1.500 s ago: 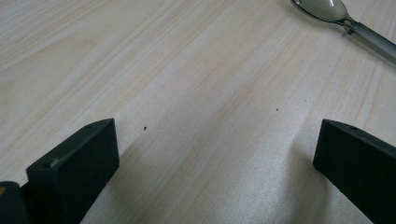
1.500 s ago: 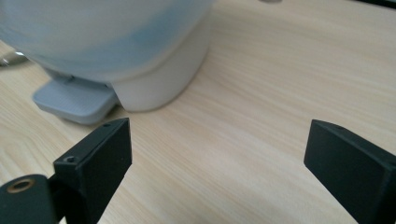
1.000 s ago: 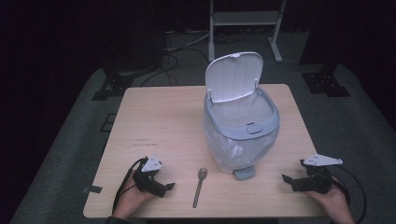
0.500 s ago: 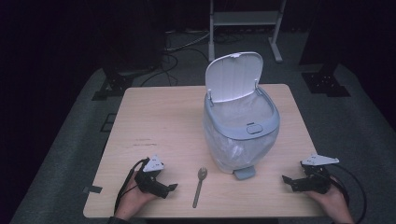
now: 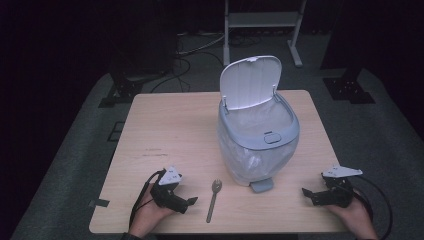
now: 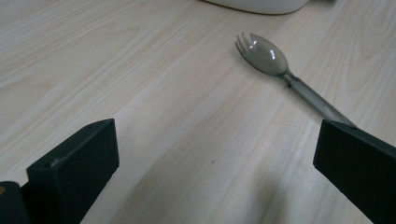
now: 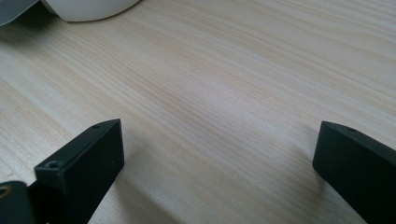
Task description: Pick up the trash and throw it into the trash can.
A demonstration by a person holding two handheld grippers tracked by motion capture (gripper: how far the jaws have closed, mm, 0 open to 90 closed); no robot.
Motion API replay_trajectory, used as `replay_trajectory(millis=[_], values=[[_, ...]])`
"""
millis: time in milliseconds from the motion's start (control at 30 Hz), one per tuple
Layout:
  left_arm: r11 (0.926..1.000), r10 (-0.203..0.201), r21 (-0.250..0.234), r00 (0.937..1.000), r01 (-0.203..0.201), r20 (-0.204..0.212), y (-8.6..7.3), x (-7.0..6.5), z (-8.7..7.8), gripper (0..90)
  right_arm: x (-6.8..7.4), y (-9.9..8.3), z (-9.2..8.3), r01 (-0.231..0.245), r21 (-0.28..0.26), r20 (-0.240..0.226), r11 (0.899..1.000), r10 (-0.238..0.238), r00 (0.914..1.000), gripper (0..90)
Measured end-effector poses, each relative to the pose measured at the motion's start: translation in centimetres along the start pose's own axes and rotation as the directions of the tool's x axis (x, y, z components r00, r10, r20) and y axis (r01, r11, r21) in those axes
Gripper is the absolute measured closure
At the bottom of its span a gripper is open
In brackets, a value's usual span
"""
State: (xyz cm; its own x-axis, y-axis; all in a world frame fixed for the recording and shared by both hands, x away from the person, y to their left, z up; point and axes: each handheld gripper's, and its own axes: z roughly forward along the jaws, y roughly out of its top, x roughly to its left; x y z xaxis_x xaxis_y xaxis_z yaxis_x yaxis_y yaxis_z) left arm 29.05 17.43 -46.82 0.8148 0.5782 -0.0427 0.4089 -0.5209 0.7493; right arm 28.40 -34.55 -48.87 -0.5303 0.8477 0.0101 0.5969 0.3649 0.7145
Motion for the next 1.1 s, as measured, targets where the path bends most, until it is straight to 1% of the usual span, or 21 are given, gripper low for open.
replay_trajectory(millis=[167, 367, 533, 633, 800, 933, 1100], values=[[1.0, 0.007, 0.002, 0.9998, -0.007, 0.017, 0.5, -0.6, 0.7, 0.0, 0.0, 0.0, 0.0, -0.001, 0.0, 0.002, 1.0, 0.001, 1.0, 0.9], [0.9999, -0.008, -0.012, 0.9997, 0.008, 0.022, 1.3, -1.4, 1.7, 0.0, 0.0, 0.0, 0.0, -0.001, -0.001, 0.002, 1.0, 0.001, 1.0, 0.9], [0.9998, -0.013, -0.012, 0.9995, 0.013, 0.03, 1.9, -2.1, 2.6, 0.0, 0.0, 0.0, 0.0, 0.0, -0.001, 0.003, 1.0, 0.0, 1.0, 0.9], [0.9999, -0.012, -0.008, 0.9996, 0.012, 0.025, 2.3, -2.6, 3.1, 0.0, 0.0, 0.0, 0.0, -0.002, -0.001, 0.003, 1.0, 0.002, 1.0, 0.9], [0.9999, -0.01, 0.005, 0.9995, 0.01, 0.029, 2.5, -3.3, 4.2, 0.0, 0.0, 0.0, 0.0, -0.002, -0.001, 0.003, 1.0, 0.002, 1.0, 0.9], [0.9997, -0.01, 0.024, 0.9998, 0.009, 0.017, 2.4, -3.5, 5.0, 0.0, 0.0, 0.0, 0.0, -0.001, 0.0, 0.003, 1.0, 0.001, 1.0, 0.9], [0.9995, -0.004, 0.03, 0.9999, 0.004, 0.009, 2.3, -3.6, 5.3, 0.0, 0.0, 0.0, 0.0, -0.002, -0.001, 0.003, 1.0, 0.002, 1.0, 0.9]])
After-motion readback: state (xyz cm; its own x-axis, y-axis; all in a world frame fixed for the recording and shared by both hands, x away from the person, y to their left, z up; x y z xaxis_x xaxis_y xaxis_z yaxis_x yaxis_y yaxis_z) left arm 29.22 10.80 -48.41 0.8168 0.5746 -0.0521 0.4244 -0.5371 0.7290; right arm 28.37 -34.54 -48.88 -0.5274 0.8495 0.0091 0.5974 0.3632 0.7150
